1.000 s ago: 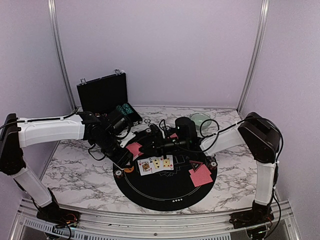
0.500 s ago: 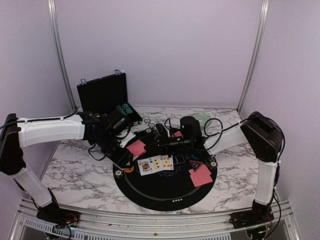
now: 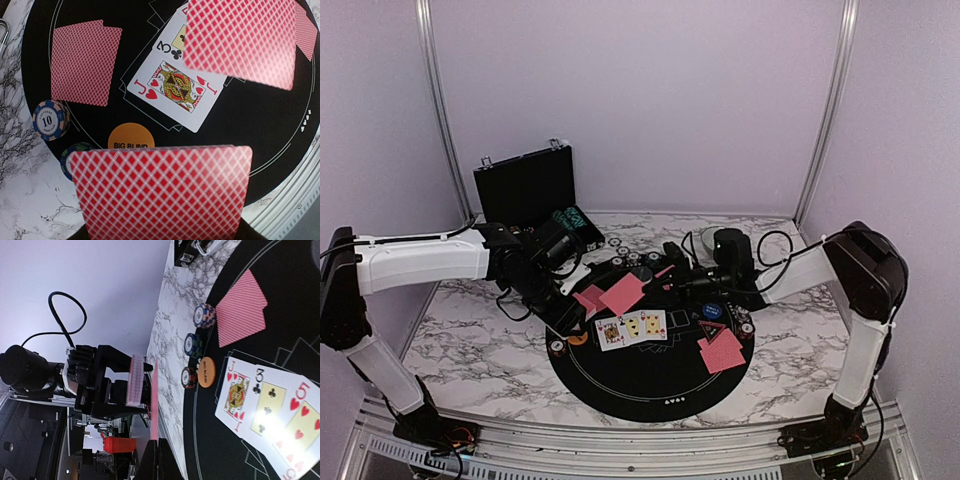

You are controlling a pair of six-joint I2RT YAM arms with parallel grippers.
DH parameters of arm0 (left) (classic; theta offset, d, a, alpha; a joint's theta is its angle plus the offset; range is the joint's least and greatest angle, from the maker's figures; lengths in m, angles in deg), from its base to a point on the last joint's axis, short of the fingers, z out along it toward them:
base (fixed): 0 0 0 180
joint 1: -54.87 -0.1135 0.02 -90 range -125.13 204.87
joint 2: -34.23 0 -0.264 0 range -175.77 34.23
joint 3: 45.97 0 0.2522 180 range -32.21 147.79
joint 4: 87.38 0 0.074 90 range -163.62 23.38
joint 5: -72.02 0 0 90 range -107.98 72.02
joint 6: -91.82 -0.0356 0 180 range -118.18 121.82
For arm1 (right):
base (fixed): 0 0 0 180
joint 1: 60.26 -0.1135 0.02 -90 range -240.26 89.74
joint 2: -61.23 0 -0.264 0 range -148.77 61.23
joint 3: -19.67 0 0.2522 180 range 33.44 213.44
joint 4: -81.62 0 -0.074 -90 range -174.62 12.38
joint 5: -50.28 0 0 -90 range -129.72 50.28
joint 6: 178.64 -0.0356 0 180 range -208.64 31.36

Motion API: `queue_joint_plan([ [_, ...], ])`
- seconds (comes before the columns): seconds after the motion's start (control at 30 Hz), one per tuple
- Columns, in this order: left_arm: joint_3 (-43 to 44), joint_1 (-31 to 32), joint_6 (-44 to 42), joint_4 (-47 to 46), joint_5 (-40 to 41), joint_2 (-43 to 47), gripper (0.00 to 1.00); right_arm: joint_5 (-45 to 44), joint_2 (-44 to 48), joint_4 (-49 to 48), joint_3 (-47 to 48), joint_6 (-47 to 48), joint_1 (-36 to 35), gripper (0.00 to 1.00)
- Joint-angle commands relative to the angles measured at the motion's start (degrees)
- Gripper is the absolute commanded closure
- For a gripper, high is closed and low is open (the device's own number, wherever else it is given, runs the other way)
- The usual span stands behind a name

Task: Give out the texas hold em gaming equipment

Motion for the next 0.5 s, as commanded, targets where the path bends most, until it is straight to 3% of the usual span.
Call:
queue_joint_plan([
  [0.0, 0.55, 0.21, -0.82, 0.47, 0.19, 1.15, 0.5, 5.92, 3.5, 15.21, 0.33, 16.03, 4.85, 1.0],
  [0.1, 0.55, 0.22, -0.89, 0.43, 0.19, 1.13, 0.5, 4.51, 4.24, 31.58, 2.92, 29.93, 7.1, 1.0],
  [0.2, 0.59, 0.16, -1.02, 0.43, 0.11, 0.91, 0.5, 4.23, 3.44, 41.32, 4.93, 38.66, 8.26, 1.0],
  [0.47, 0.68, 0.22, -1.67, 0.43, 0.17, 0.97, 0.5, 2.66, 0.07, 56.26, 9.09, 54.9, 10.31, 1.0],
])
